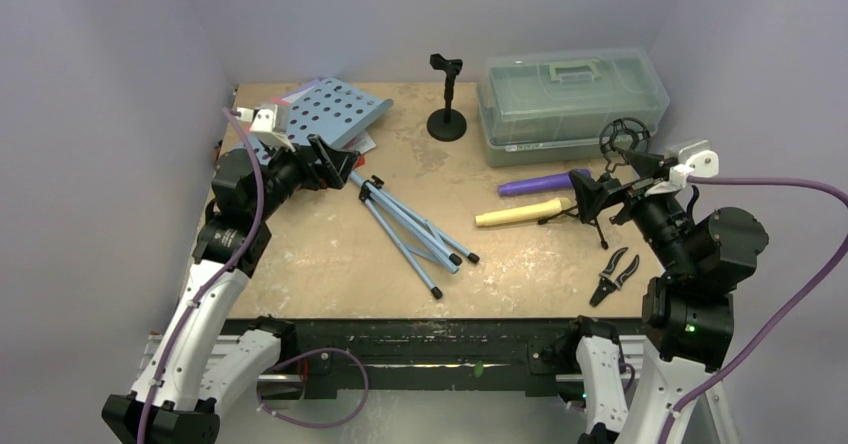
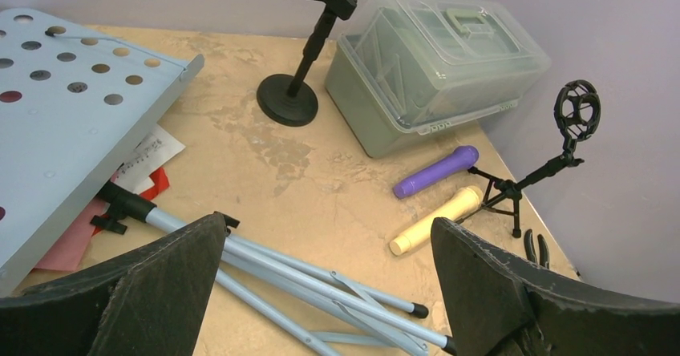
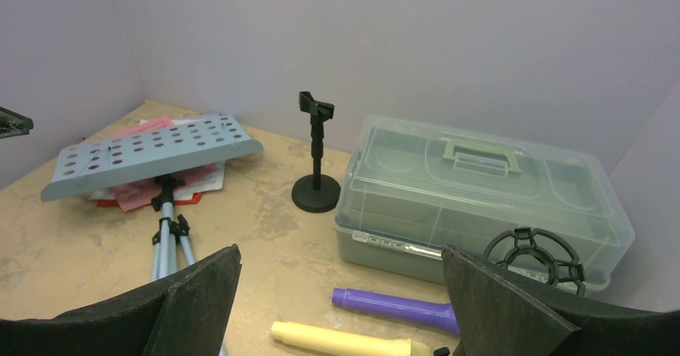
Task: Pack up the instrument practice props
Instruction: Reset both arms
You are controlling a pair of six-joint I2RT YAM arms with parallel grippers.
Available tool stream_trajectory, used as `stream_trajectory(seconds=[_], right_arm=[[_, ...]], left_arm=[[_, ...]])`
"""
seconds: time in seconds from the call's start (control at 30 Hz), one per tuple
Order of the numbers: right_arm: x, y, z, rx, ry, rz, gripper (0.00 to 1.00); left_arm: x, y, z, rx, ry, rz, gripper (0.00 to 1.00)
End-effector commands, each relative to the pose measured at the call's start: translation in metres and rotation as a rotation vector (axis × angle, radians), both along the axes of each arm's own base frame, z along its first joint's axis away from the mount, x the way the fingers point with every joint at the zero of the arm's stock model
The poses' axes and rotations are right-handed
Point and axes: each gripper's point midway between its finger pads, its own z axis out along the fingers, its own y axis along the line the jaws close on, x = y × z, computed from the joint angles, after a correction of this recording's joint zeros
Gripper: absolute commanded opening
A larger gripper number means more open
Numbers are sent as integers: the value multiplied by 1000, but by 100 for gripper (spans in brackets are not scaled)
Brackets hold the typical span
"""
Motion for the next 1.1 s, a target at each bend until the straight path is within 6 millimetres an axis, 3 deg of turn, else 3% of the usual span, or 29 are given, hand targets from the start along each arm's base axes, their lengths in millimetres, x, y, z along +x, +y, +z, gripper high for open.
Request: stream_trajectory(seconds=[0.0,1.07], right_arm=[[2,-3,-4,11,10,-18,99],[2,-5,-6,9,12,-30,99]], left_arm=[[2,-3,8,-13,-41,-22,100],[-2,-8,3,-18,-36,-53,100]])
